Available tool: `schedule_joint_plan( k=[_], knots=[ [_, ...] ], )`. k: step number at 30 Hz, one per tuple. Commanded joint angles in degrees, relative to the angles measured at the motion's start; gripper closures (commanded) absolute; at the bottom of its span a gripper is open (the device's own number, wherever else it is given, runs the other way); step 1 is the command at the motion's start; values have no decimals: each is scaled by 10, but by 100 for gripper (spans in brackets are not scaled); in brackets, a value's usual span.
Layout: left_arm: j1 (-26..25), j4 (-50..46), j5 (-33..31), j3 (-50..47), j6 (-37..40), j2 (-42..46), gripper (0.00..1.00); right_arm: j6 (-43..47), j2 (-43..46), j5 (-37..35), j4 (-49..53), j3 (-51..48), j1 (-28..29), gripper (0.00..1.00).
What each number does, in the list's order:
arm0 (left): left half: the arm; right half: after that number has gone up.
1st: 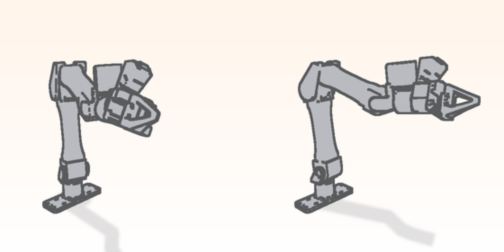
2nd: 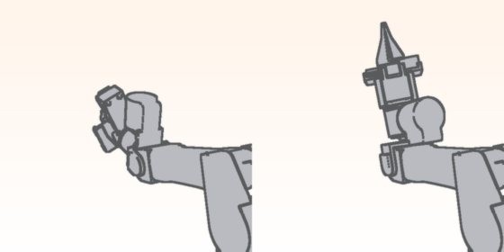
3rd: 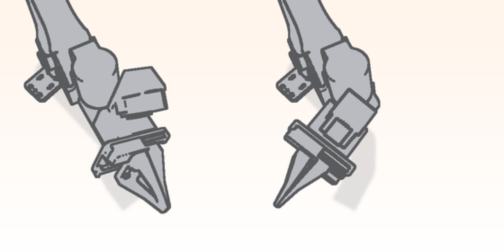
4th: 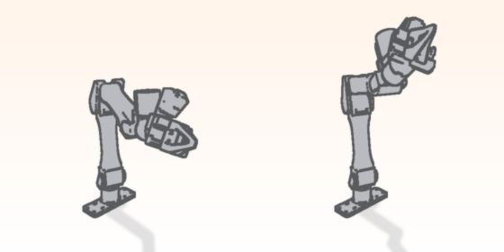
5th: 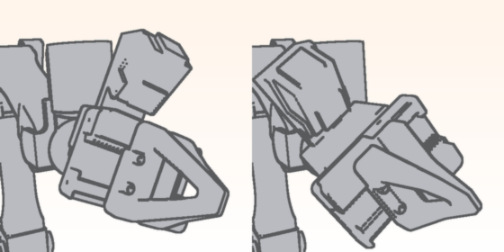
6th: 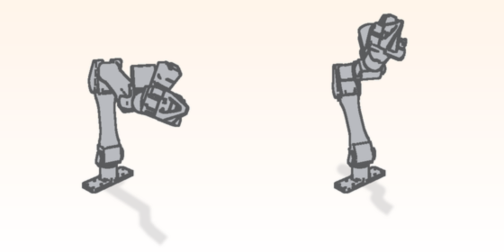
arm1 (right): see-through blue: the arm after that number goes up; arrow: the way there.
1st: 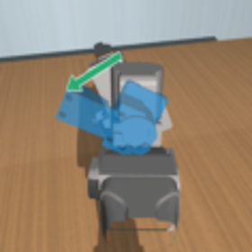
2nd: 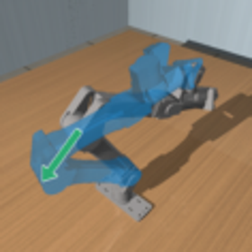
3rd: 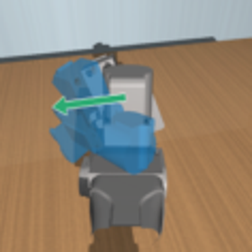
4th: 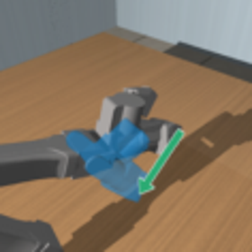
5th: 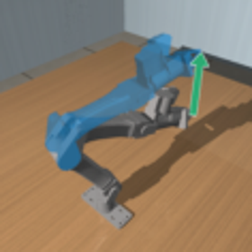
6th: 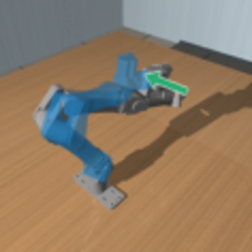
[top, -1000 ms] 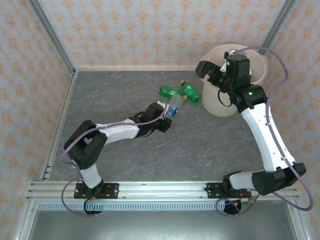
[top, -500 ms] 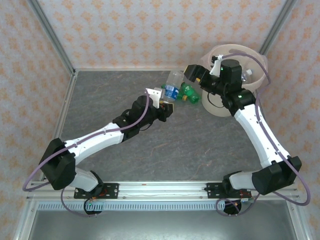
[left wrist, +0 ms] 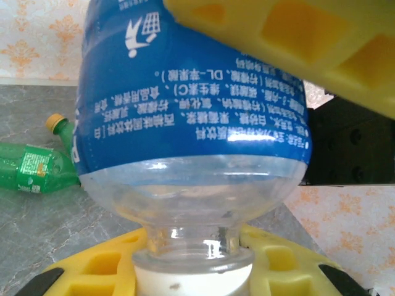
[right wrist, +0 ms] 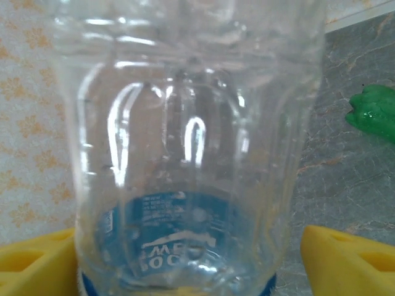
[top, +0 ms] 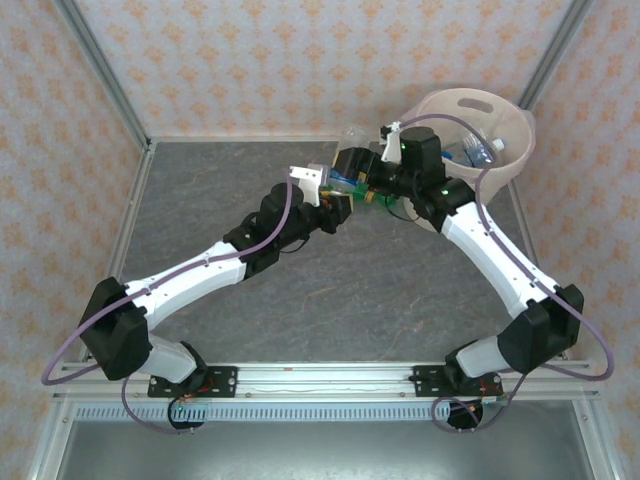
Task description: Put the plastic bottles in the bin
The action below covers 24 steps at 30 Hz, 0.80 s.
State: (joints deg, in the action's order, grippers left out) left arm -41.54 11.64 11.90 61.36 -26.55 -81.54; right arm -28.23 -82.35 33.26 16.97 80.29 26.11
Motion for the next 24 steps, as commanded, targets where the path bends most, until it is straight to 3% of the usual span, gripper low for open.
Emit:
schedule_joint_plan(
  k=[1,6,9,11,15,17,21,24],
  knots=[
    [-6,29,23,7,1,20,78,4,-3,-19,-3,31,1,23],
    [-10,30,32,6,2,18,78,-1,-7,-14,-4,40,1,32],
    [-12,30,36,7,4,18,78,-3,-6,-12,-2,41,1,32],
    [-11,28,36,8,4,17,78,-4,-7,-11,0,42,1,39],
    [-12,24,33,8,4,20,72,-13,0,-32,4,43,1,41],
    [-12,23,29,8,4,22,60,-16,8,-47,3,42,1,42],
    [-12,22,18,8,2,35,12,-16,17,-71,16,65,-8,42],
    [-12,18,10,7,3,46,4,-13,17,-78,37,91,-36,42]
  ],
)
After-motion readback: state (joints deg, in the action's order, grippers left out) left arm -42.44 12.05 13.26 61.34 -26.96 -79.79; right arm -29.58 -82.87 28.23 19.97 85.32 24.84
